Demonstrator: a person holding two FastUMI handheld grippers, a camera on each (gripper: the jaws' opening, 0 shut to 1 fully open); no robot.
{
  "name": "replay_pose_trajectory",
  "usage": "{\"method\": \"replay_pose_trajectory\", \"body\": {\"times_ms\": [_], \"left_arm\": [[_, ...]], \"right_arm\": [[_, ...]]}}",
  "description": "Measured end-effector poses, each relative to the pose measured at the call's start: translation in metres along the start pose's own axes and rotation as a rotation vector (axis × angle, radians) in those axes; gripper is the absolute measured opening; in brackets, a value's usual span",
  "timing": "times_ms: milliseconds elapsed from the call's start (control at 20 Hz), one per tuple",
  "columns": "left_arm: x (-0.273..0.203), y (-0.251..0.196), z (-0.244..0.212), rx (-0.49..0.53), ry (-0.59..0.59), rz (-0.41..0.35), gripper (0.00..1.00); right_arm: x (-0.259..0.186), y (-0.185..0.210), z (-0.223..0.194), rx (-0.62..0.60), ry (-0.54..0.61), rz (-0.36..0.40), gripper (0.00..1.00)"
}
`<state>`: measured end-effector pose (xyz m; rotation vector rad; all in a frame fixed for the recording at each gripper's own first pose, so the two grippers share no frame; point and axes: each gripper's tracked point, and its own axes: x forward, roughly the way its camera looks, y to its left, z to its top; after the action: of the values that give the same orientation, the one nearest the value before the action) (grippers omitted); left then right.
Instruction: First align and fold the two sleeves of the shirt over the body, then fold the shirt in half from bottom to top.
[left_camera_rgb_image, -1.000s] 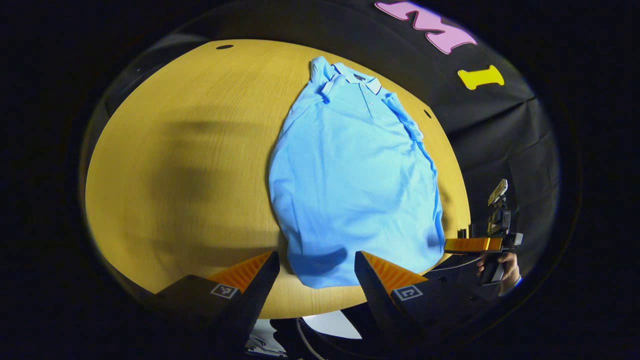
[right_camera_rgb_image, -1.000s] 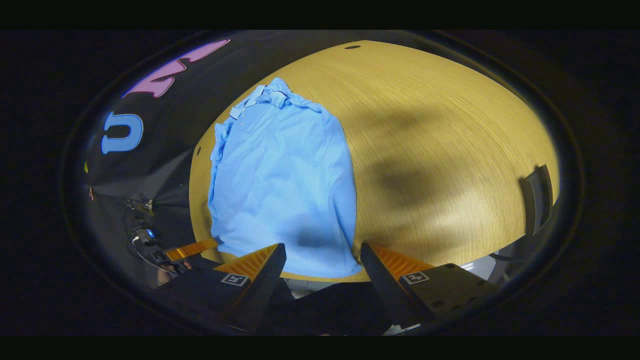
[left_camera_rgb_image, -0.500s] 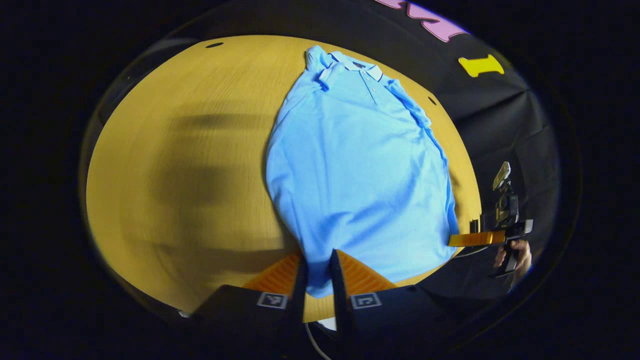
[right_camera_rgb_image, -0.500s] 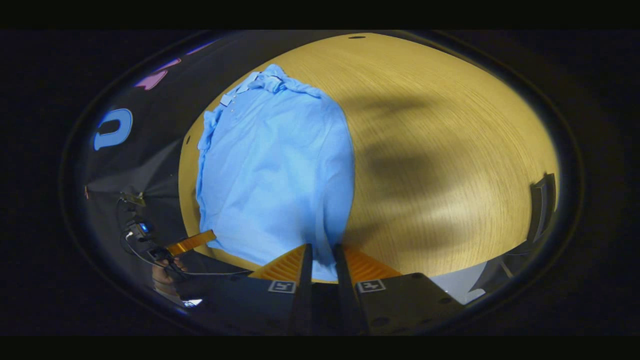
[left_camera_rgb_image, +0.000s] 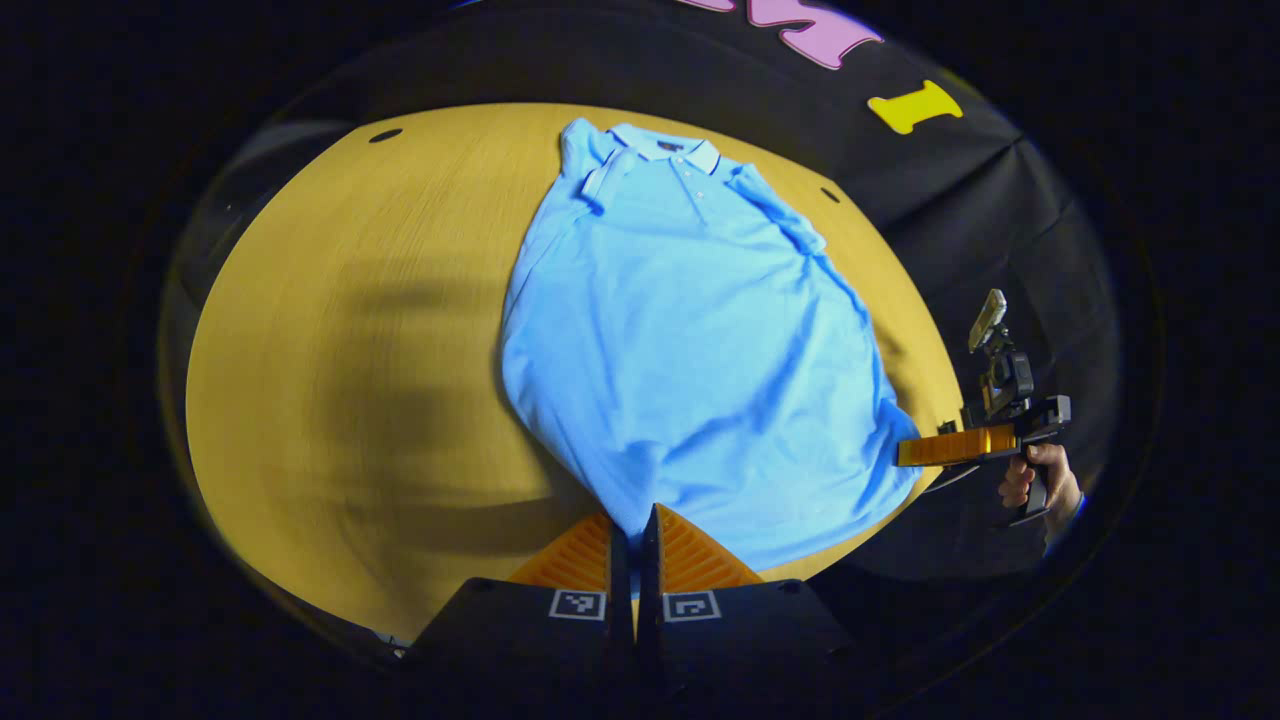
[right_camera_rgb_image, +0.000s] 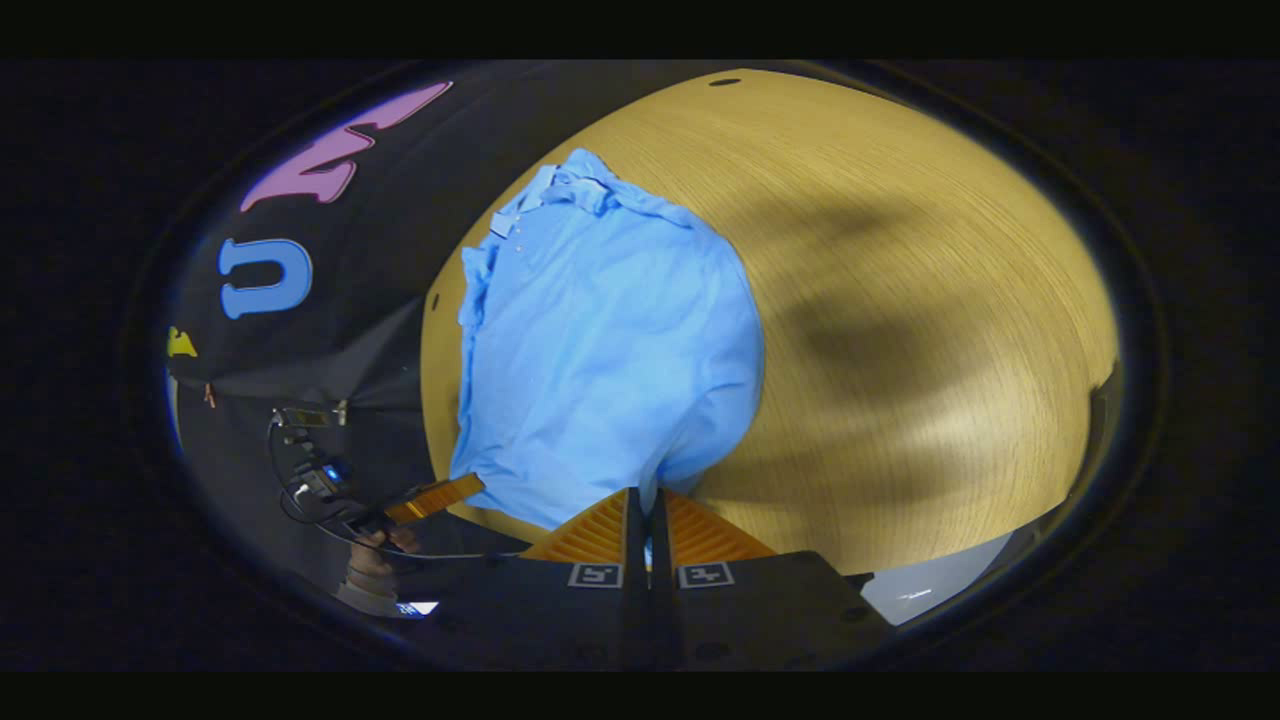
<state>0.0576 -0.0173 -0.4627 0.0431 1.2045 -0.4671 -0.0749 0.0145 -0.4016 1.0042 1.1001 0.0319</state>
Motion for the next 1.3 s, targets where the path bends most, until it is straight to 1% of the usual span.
{"method": "replay_pose_trajectory", "body": {"times_ms": [100,200,250,350,400,450,500,550,600,650,700,800,850,950,1000,1050,1100,1150,1200,1300], "left_arm": [[-0.01,-0.005,0.027,0.042,-0.07,-0.006,0.07],[-0.026,-0.019,0.064,0.077,-0.172,-0.034,0.06],[-0.031,-0.023,0.079,0.08,-0.208,-0.038,0.06],[-0.041,-0.027,0.108,0.085,-0.273,-0.035,0.06],[-0.045,-0.027,0.122,0.087,-0.299,-0.022,0.06],[-0.045,-0.025,0.136,0.088,-0.31,0.002,0.06],[-0.047,-0.024,0.153,0.086,-0.326,0.038,0.06],[-0.05,-0.03,0.169,0.082,-0.346,0.04,0.07],[-0.052,-0.037,0.185,0.081,-0.364,0.03,0.06],[-0.053,-0.039,0.2,0.085,-0.382,0.039,0.06],[-0.054,-0.038,0.225,0.106,-0.402,0.071,0.06],[-0.048,-0.028,0.263,0.134,-0.416,0.142,0.06],[-0.044,-0.023,0.28,0.127,-0.423,0.169,0.06],[-0.031,-0.016,0.318,0.076,-0.45,0.182,0.06],[-0.021,-0.008,0.334,0.046,-0.455,0.189,0.06],[-0.011,0.001,0.349,0.016,-0.457,0.202,0.06],[0.002,0.011,0.359,-0.029,-0.434,0.212,0.06],[0.013,0.019,0.368,-0.07,-0.422,0.223,0.06],[0.027,0.03,0.378,-0.093,-0.414,0.239,0.06],[0.053,0.051,0.394,-0.097,-0.389,0.288,0.06]], "right_arm": [[-0.005,0.01,0.023,-0.072,-0.045,0.005,0.05],[-0.016,0.039,0.056,-0.138,-0.114,0.058,0.05],[-0.017,0.047,0.069,-0.163,-0.146,0.066,0.05],[-0.021,0.062,0.094,-0.236,-0.19,0.058,0.05],[-0.023,0.07,0.108,-0.291,-0.212,0.049,0.0],[-0.025,0.081,0.122,-0.344,-0.235,0.046,0.05],[-0.028,0.096,0.146,-0.408,-0.279,0.038,0.0],[-0.029,0.108,0.162,-0.439,-0.313,0.036,0.05],[-0.028,0.122,0.179,-0.456,-0.347,0.044,0.14],[-0.029,0.135,0.195,-0.464,-0.375,0.051,0.0],[-0.031,0.152,0.227,-0.491,-0.423,0.047,0.13],[-0.026,0.172,0.269,-0.525,-0.486,0.037,0.0],[-0.026,0.179,0.288,-0.53,-0.512,0.035,0.05],[-0.019,0.189,0.332,-0.537,-0.561,0.016,0.14],[-0.015,0.187,0.352,-0.55,-0.584,-0.003,0.0],[-0.007,0.183,0.371,-0.568,-0.602,-0.032,0.0],[-0.001,0.179,0.385,-0.581,-0.61,-0.053,0.0],[0.009,0.177,0.4,-0.579,-0.612,-0.057,0.0],[0.024,0.175,0.412,-0.566,-0.602,-0.061,0.05],[0.061,0.168,0.428,-0.561,-0.569,-0.081,0.05]]}}
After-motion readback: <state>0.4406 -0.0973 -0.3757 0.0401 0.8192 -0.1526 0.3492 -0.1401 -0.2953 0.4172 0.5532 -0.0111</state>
